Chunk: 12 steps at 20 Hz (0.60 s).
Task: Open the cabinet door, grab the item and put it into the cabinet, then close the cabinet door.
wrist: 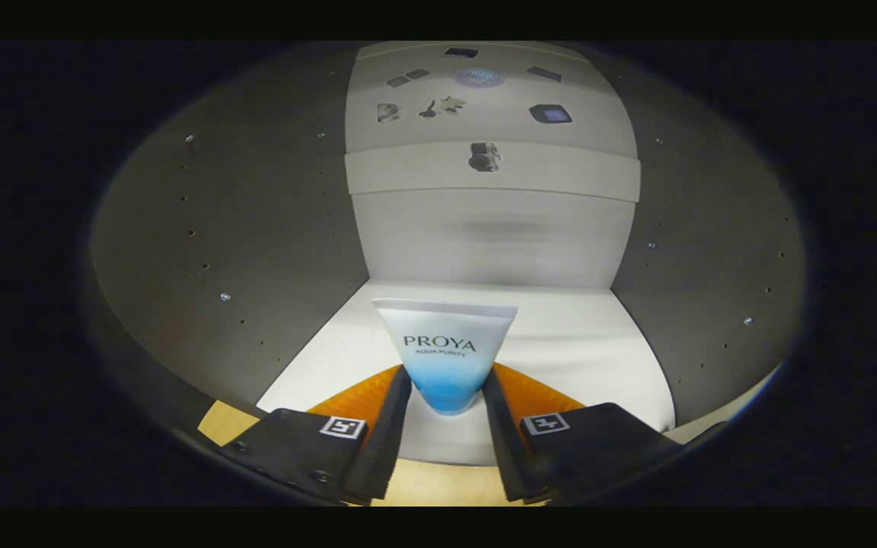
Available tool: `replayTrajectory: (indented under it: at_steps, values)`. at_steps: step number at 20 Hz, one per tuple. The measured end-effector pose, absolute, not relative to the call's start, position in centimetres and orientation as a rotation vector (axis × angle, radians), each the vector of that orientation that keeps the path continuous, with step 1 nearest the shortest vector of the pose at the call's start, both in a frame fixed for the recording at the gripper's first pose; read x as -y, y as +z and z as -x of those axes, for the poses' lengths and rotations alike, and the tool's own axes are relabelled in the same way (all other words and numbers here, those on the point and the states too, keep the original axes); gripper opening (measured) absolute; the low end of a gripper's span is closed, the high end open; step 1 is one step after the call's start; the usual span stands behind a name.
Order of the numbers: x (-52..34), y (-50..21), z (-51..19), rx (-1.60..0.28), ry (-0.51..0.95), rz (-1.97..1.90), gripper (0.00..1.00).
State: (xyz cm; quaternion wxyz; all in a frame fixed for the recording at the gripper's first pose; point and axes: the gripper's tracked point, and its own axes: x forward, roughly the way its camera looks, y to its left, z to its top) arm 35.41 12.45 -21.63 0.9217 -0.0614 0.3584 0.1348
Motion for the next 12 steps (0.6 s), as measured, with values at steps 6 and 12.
replayTrajectory:
  at_steps: [6, 12]
  values:
    - [-12.4, -18.8, -33.7, -0.66, 0.267, 0.12, 0.97]
    - [-12.2, -13.0, -27.9, -0.516, 0.263, 0.129, 0.96]
